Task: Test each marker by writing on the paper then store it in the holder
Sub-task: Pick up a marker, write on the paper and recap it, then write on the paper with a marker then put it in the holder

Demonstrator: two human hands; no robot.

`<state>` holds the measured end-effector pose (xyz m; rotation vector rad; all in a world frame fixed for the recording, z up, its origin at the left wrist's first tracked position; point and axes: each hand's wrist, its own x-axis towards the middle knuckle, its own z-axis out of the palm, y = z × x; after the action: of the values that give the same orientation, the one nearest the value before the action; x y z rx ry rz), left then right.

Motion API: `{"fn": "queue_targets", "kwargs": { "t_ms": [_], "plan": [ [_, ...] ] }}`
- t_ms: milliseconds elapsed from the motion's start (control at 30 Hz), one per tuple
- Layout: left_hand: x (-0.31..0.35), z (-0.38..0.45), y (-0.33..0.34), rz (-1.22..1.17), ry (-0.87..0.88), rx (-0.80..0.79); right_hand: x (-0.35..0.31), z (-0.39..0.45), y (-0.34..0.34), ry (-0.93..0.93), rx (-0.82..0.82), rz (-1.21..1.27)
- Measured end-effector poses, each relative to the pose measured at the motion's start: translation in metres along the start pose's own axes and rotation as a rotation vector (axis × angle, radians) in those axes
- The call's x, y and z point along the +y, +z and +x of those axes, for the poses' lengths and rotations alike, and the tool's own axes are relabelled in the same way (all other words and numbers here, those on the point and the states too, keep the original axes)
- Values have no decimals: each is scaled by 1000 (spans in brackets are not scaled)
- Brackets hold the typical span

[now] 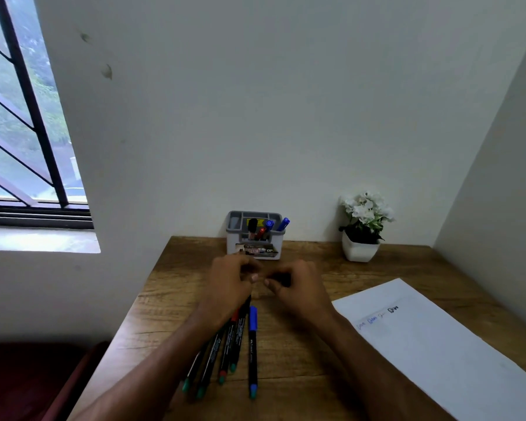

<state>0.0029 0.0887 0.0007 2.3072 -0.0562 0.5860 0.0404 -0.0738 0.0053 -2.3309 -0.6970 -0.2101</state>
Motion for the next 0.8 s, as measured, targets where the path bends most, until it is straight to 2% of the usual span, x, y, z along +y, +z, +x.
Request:
{"fn": "queue_targets", "kwargs": {
  "t_ms": [100, 300, 600, 800],
  "plan": [
    [2, -8, -3, 83, 0, -175, -4, -9, 1, 20, -102, 18],
    [5, -22, -5, 175, 48, -320, -16, -26, 5, 128, -227, -3],
    [9, -29, -7, 236, 99, -354, -34, -38, 0, 149, -311, -138],
    [13, -27, -7, 192, 132, -382, -27, -37, -5, 193, -229, -142]
  ]
}}
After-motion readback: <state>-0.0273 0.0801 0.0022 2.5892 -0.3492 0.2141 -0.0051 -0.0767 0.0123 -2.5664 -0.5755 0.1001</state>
